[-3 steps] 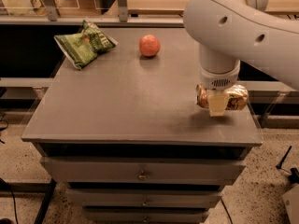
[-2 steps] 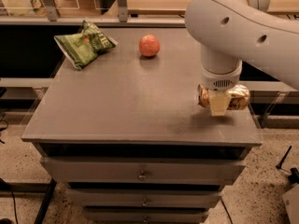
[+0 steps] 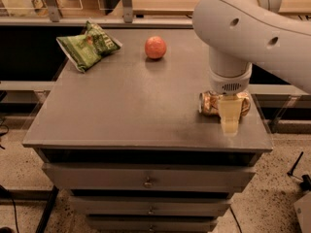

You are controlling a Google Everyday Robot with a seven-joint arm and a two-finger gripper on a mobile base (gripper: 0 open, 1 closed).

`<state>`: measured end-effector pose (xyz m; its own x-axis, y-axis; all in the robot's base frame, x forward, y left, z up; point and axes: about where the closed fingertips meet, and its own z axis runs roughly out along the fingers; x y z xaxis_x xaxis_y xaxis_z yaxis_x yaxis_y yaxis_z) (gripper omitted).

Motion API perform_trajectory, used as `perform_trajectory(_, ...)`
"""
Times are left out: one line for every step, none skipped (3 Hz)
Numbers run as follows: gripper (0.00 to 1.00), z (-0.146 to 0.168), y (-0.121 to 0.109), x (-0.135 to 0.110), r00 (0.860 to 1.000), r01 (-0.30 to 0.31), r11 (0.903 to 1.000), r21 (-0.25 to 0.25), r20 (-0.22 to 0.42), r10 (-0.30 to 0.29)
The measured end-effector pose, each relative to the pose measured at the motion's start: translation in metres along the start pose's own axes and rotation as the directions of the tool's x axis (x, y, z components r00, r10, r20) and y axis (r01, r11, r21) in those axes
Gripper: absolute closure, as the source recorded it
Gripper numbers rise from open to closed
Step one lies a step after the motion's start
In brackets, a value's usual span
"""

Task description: Knock orange can over

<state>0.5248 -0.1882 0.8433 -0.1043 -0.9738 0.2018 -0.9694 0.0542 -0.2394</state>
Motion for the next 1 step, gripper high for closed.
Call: perform_trajectory(0.0, 0.0, 0.0, 0.0, 1.0, 0.0, 1.0, 0.0, 0.0, 0.0)
